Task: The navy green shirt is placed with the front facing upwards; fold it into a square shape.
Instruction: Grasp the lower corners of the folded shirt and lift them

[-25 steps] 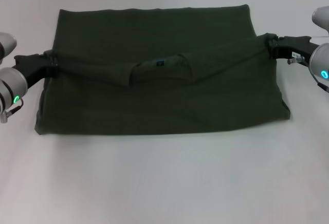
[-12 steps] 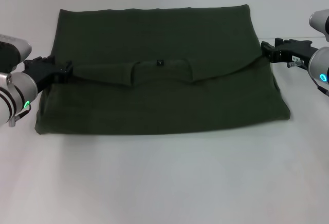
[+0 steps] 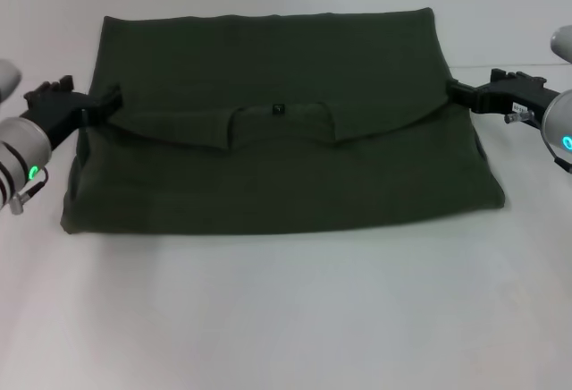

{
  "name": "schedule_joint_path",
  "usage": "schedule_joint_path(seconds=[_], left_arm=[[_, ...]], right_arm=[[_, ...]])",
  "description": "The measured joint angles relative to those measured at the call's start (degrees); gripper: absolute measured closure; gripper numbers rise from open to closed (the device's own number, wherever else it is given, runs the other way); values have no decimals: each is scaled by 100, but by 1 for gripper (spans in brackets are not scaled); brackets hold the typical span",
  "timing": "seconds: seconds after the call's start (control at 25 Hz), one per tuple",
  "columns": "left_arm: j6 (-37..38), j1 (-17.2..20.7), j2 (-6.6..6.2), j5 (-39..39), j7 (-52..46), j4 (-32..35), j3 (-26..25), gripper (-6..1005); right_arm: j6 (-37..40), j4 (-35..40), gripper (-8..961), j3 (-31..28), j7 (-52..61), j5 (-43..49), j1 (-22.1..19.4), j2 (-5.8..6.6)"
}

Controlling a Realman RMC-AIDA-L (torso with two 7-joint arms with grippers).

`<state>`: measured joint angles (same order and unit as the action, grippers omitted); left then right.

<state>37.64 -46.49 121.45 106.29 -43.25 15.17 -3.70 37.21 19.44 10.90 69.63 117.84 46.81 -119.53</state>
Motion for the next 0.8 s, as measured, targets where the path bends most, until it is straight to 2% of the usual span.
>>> schedule_joint_path(seconds=[0.12,0.28,0.44,0.56,0.64,0.8], left_arm=[[38,40,-14,-220,-141,3,-16,262],[112,127,-24,-291,-959,114,-19,262],[415,254,-28,-315,-1475,186,-27,261],[1028,430,-40,-312,-1708,219,68,263],[1556,589,-101,-283,-2029,271,371,268],[2475,1043,-187,-245,-3007,881,1495,271]], right_arm=[[317,46,172,3,93,-78,-91,3],[771,170,87,6,242,-91,-223,7],[1184,223,86,9,297,-98,-355,3],[1738,332,86,15,259,-99,-505,1],[2220,430,86,25,239,-88,-629,4],[3029,690,87,29,227,-72,-912,11]])
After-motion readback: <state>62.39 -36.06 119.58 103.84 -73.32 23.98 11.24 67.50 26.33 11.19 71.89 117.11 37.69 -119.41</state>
